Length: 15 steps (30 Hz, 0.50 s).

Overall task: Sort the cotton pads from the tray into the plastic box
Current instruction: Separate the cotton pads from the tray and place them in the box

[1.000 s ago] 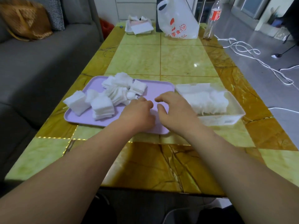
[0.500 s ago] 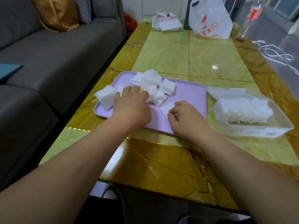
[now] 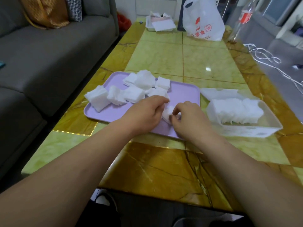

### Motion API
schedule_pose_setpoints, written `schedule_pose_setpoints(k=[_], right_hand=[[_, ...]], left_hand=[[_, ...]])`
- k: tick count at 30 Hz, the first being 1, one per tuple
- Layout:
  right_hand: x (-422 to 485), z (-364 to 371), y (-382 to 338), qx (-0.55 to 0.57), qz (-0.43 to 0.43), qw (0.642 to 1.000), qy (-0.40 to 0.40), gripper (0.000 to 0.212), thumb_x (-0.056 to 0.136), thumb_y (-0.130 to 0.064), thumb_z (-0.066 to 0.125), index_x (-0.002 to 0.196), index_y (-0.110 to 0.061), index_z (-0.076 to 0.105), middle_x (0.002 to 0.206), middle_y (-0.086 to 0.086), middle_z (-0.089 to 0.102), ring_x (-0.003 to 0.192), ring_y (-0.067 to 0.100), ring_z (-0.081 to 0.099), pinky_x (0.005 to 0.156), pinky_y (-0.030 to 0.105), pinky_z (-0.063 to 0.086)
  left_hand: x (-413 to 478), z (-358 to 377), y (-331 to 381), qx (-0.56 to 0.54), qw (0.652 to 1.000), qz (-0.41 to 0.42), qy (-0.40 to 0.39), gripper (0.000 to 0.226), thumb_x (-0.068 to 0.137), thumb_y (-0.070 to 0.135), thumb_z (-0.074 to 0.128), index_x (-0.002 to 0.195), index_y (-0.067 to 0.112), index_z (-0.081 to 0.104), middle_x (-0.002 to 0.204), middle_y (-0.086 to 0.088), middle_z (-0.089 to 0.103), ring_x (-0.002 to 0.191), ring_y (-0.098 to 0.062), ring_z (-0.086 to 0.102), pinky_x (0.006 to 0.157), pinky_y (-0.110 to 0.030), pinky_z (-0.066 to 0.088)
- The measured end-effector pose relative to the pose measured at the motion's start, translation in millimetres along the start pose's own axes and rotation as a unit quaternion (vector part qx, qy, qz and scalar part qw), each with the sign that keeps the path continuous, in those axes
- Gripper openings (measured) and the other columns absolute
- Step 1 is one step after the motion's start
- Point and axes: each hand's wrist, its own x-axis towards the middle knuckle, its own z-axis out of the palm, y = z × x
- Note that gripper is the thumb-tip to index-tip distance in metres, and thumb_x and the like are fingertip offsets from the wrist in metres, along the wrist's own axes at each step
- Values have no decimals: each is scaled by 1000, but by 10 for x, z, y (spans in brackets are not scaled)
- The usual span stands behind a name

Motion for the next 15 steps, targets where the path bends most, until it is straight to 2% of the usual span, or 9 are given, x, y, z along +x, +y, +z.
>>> schedule_pose_setpoints(k=[3,6,10,12,15], right_hand=[[18,16,15,15,14,1000,-8,34,94,-39,59,122,-21,62,120,5,58,116,29,52,86,37,45],[32,27,7,45,39,997,-45,47,93,-42,60,134,-20,57,129,4,58,121,28,54,91,38,48],[44,33,-31,82,72,991,-76,52,91,-45,60,136,-19,56,136,3,58,124,26,55,94,36,47],[43,14,-45,72,75,991,-83,56,90,-45,61,138,-17,53,136,6,56,125,29,54,94,37,47],[28,-14,-47,69,81,989,-98,55,87,-45,64,133,-17,54,131,8,54,120,31,55,94,38,48]], left_hand=[[7,-55,0,-4,999,-21,30,38,103,13,46,138,18,62,134,-4,67,122,-21,61,99,-25,43],[8,-82,-40,22,999,-30,35,40,101,10,48,137,19,61,135,-3,65,123,-23,60,103,-30,45],[5,-103,-100,82,993,-80,26,43,99,26,56,141,21,56,144,-1,56,132,-24,52,107,-41,44],[-17,-114,-89,89,988,-122,9,48,99,34,56,146,23,50,144,-1,54,133,-25,50,105,-41,44],[-44,-139,-75,81,988,-130,3,50,97,35,59,145,24,49,140,-2,54,128,-24,52,102,-40,46]])
